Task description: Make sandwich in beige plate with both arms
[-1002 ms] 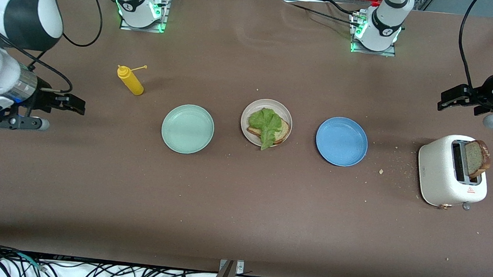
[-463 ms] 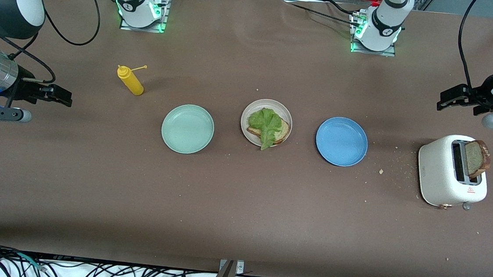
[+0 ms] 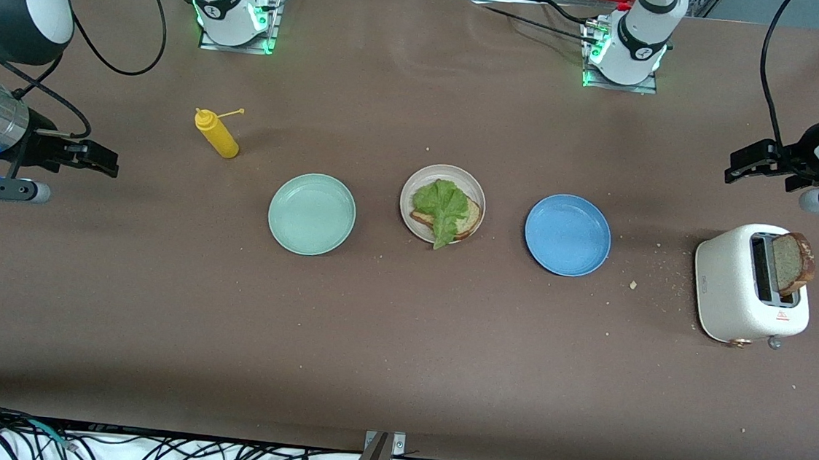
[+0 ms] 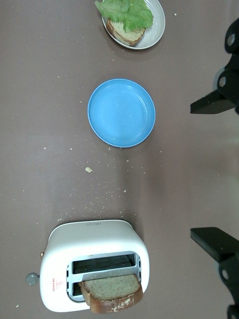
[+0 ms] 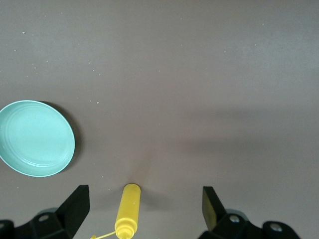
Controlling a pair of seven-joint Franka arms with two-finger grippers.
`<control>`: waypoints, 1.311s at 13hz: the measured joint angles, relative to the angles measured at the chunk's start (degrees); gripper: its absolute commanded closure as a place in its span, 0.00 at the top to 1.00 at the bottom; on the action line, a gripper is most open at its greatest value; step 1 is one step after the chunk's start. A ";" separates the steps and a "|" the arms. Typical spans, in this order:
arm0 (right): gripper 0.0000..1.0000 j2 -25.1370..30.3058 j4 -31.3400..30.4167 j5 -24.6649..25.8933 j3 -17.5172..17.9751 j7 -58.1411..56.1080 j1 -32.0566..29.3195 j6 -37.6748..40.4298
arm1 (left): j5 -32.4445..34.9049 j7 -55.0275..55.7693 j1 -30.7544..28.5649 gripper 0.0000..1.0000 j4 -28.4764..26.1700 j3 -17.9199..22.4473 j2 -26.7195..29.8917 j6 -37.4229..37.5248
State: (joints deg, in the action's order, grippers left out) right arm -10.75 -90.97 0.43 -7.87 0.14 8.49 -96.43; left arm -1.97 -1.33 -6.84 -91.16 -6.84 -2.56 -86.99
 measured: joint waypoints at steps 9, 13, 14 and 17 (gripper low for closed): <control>1.00 0.35 3.69 0.00 -4.73 -0.41 -0.01 2.02 | 0.00 -0.02 0.00 1.00 0.00 -0.02 0.00 0.00; 1.00 0.87 3.70 0.00 -4.66 -0.33 0.18 2.84 | 0.00 -0.02 0.00 1.00 0.00 -0.02 0.00 0.00; 1.00 0.90 3.70 -0.01 -4.65 -0.31 0.18 2.85 | 0.00 -0.03 0.00 1.00 0.00 -0.02 0.00 0.00; 1.00 0.91 3.70 -0.05 -4.42 -0.26 0.33 2.78 | 0.00 -0.02 0.00 1.00 0.00 -0.02 0.00 0.00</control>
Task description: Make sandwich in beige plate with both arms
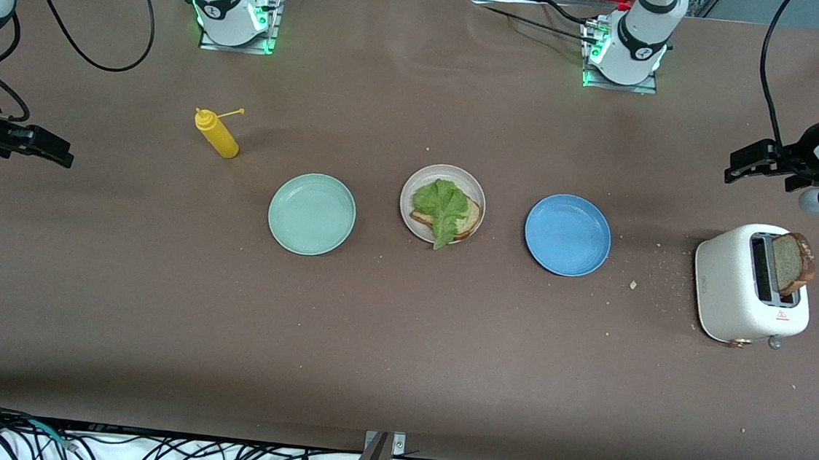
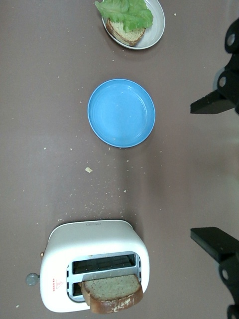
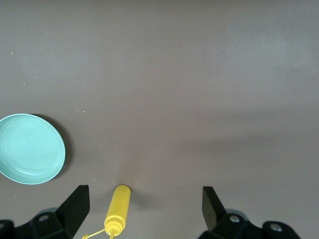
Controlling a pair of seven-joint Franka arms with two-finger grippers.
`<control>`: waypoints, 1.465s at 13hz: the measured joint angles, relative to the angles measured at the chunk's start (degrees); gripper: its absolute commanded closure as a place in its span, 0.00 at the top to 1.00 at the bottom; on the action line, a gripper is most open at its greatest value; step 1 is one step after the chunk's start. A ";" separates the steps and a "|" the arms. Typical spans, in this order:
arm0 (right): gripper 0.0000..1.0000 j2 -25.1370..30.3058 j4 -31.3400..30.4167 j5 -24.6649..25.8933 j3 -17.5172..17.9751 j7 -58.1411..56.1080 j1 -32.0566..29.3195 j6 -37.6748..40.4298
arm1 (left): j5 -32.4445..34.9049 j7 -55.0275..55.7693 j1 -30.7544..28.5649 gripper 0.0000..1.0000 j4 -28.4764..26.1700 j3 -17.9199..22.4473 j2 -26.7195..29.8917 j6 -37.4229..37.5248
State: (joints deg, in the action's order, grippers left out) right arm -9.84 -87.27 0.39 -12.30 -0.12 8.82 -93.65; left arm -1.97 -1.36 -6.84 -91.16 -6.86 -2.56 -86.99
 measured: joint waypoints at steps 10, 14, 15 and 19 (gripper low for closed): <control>1.00 0.08 0.30 -0.52 0.04 0.19 0.26 0.12 | 0.10 0.00 -0.36 1.00 -0.04 0.14 -0.10 0.90; 1.00 0.09 0.04 -0.59 0.62 2.28 0.43 0.35 | 1.93 -0.88 -1.94 1.00 -0.17 0.51 -1.80 -0.73; 1.00 0.09 -0.04 -0.59 1.19 2.36 0.51 0.35 | 2.06 -2.01 -2.56 1.00 -0.20 0.59 -2.58 -2.03; 0.99 0.41 -0.17 -0.60 2.89 4.72 1.10 0.35 | 3.74 -11.54 -10.31 1.00 -0.72 0.97 -8.39 -11.32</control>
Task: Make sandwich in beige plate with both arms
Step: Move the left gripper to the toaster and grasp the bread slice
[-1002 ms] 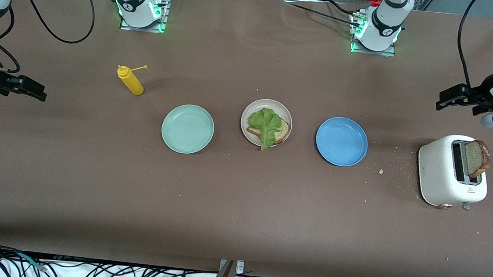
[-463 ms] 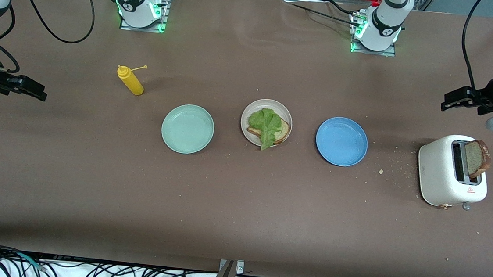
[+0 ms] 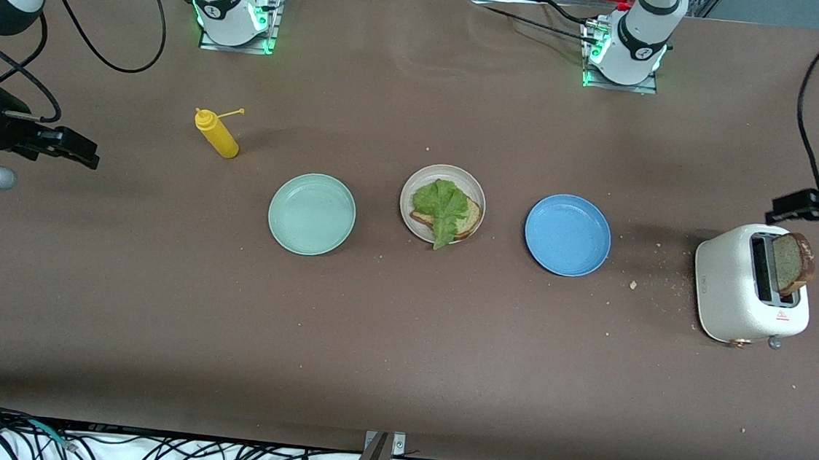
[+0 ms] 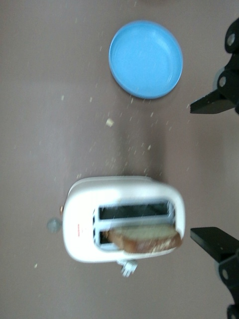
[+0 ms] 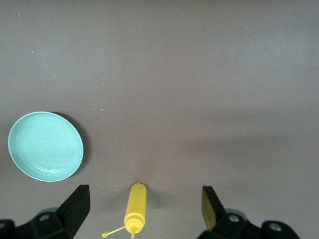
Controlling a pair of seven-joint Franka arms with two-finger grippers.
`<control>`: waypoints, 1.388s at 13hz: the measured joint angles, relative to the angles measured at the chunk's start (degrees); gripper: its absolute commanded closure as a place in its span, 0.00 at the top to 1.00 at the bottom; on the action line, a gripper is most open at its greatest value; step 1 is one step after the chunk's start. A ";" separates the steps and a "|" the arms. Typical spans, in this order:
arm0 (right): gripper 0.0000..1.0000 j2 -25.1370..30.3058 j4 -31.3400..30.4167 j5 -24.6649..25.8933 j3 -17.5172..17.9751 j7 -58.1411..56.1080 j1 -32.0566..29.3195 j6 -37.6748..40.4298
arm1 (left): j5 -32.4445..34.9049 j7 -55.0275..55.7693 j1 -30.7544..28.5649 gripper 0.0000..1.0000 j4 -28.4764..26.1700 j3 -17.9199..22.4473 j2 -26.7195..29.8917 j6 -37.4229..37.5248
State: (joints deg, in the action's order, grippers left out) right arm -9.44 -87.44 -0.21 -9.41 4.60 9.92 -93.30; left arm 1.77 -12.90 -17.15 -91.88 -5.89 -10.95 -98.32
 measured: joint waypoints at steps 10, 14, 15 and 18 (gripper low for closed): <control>1.00 -0.63 -1.03 -0.61 1.22 2.00 -0.02 -0.16 | 10.08 -4.15 -5.19 0.50 -13.70 -0.11 -4.60 -23.93; 1.00 -0.62 -0.46 -0.61 1.04 2.04 -0.28 -0.34 | 10.09 -4.40 -5.77 0.00 -16.29 -0.11 -4.62 -22.02; 1.00 -0.62 -0.40 -0.61 1.04 2.04 -0.28 -0.34 | 10.09 -4.40 -5.79 0.00 -16.22 -0.11 -4.57 -21.67; 1.00 -0.62 -0.36 -0.61 1.04 2.04 -0.28 -0.34 | 10.13 -4.40 -6.24 0.00 -15.10 -0.10 -4.28 -21.12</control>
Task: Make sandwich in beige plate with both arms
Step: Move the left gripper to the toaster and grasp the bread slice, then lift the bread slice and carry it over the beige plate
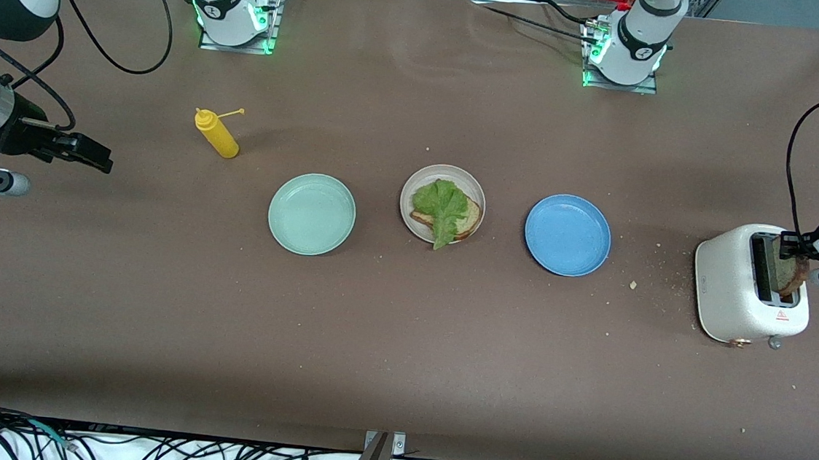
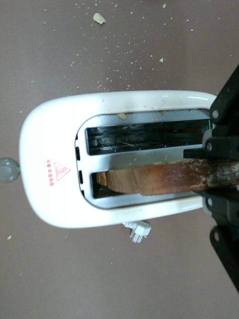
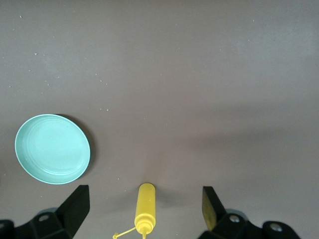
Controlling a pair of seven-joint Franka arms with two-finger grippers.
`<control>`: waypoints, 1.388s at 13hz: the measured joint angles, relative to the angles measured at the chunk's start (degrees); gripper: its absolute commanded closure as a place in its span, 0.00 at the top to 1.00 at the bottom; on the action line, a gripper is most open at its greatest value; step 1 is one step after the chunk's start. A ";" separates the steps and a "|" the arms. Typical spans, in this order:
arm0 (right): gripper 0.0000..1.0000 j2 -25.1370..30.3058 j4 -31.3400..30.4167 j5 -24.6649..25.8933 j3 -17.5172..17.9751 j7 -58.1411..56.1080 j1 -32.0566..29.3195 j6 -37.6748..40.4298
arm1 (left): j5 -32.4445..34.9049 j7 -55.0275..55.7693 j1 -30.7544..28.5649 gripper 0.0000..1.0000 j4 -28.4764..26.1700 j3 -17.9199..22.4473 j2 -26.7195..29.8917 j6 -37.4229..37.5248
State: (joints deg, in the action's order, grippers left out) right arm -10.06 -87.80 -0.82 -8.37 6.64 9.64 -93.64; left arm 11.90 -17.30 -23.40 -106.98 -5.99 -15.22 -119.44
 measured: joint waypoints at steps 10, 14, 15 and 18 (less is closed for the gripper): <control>1.00 0.01 0.06 0.01 -0.01 0.00 -0.01 0.00 | -3.03 0.26 3.24 0.00 18.82 -10.06 1.44 29.96; 1.00 0.00 0.08 0.01 -0.03 0.00 -0.03 0.00 | -19.24 0.39 6.40 0.00 18.20 -12.12 -0.58 33.61; 1.00 0.01 0.09 0.02 -0.05 0.00 -0.03 0.00 | -23.57 0.39 7.83 0.00 18.04 -12.12 -2.10 33.98; 1.00 0.01 0.09 0.02 -0.12 0.00 -0.05 0.05 | -36.51 0.56 13.46 0.00 17.94 -12.16 -8.57 32.28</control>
State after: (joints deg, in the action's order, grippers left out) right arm -10.05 -87.71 -0.79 -8.49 6.64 9.59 -93.59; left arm -24.61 -16.74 -9.94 -89.04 -18.15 -23.79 -87.16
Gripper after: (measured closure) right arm 0.000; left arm 0.916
